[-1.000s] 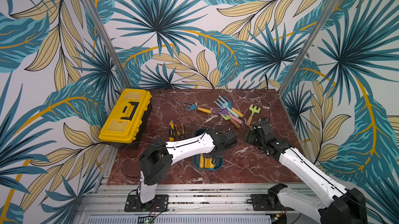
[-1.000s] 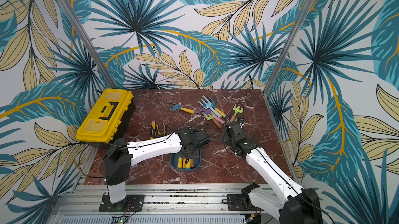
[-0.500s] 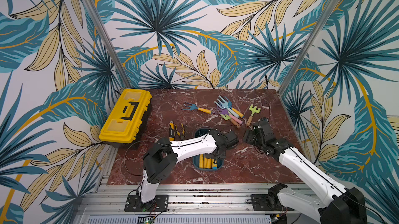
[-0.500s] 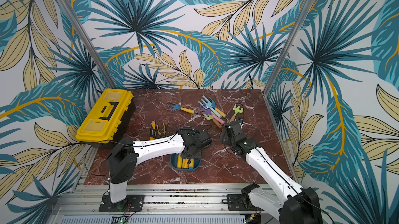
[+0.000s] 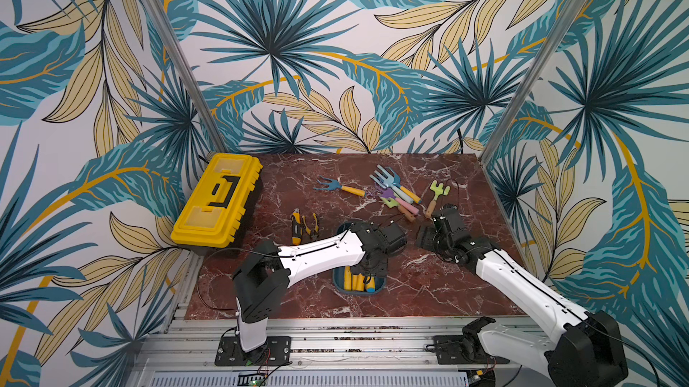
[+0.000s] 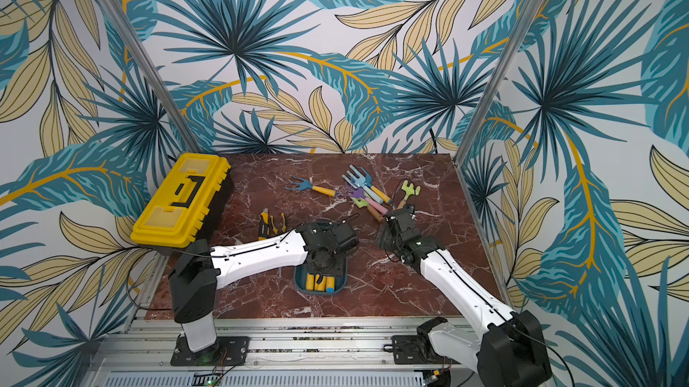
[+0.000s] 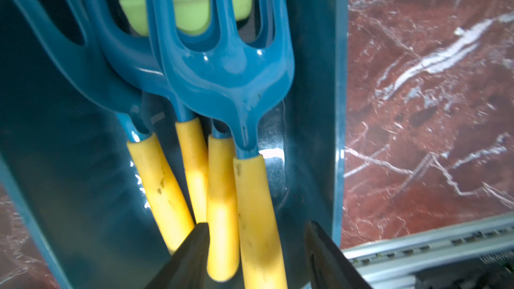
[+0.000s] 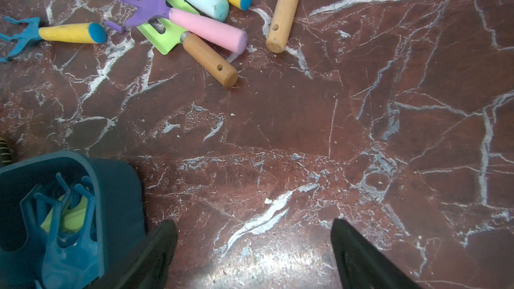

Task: Put the rake into the storage box
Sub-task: Place the rake in the storage box.

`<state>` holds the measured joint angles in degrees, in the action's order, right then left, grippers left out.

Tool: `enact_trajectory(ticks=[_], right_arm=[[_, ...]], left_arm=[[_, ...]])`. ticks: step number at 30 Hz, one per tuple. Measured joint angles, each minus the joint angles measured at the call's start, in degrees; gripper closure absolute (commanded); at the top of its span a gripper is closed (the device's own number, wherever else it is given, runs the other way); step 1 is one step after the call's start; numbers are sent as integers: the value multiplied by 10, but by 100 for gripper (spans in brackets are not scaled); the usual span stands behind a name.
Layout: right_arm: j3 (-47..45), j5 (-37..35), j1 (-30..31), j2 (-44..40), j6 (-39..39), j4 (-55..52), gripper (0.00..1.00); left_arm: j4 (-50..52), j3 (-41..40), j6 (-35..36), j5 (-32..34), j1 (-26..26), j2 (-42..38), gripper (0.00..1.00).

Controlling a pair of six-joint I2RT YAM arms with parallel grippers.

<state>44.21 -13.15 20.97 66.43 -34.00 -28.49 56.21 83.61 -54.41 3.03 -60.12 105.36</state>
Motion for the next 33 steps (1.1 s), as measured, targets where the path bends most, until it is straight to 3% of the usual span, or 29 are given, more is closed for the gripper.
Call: enact_trajectory(ticks=[7, 16, 33], right_arm=[[2, 4, 0, 19, 0, 0, 10], [15, 10, 0, 23, 2, 0, 10], [19, 11, 0, 23, 7, 0, 10]], left_arm=[[-11, -10, 1, -49, 0, 6, 63], [-16, -12, -3, -65, 9, 15, 77], [-10, -12, 7, -23, 18, 16, 85]])
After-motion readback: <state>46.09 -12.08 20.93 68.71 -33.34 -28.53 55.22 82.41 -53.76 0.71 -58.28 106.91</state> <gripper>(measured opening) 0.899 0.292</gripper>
